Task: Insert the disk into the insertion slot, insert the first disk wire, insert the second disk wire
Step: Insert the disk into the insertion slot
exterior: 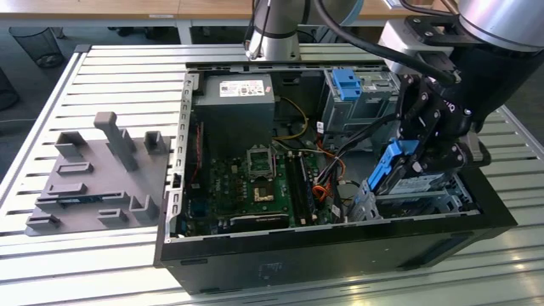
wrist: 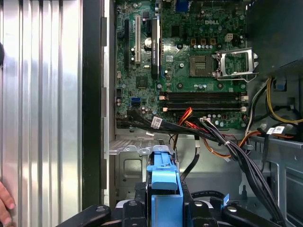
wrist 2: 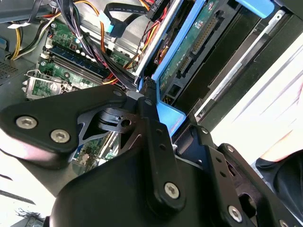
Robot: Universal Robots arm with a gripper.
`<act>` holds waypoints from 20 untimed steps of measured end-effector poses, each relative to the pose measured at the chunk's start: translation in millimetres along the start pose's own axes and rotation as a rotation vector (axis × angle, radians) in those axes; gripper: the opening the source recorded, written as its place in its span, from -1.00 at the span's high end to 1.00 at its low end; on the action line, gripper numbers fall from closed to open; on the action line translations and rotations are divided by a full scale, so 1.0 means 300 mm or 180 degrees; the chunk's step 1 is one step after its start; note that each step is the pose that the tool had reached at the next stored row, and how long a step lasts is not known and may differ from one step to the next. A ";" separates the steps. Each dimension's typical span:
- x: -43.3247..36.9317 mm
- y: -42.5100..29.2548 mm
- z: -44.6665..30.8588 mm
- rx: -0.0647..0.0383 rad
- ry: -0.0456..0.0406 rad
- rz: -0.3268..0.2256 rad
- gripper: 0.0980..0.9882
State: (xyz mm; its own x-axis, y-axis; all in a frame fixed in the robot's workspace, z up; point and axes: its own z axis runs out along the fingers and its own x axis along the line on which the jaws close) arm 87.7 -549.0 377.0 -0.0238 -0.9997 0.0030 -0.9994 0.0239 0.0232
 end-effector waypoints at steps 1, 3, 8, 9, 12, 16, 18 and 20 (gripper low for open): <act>0.000 0.000 0.002 0.0000 0.0000 0.0000 0.40; 0.000 0.000 0.006 0.0000 0.0000 0.0000 0.40; 0.000 0.000 0.015 -0.0006 0.0000 0.0000 0.40; 0.000 -0.001 0.017 -0.0006 0.0000 0.0000 0.40; 0.000 -0.001 0.024 -0.0006 0.0000 0.0000 0.40; 0.000 -0.001 0.034 -0.0006 0.0000 0.0000 0.40; 0.000 -0.001 0.039 -0.0006 0.0000 0.0000 0.40; 0.000 -0.001 0.043 -0.0006 0.0000 0.0000 0.40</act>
State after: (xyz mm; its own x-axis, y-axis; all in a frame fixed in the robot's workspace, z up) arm 87.7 -549.0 364.1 -0.0238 -0.9997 0.0030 -0.9994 0.0239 0.0252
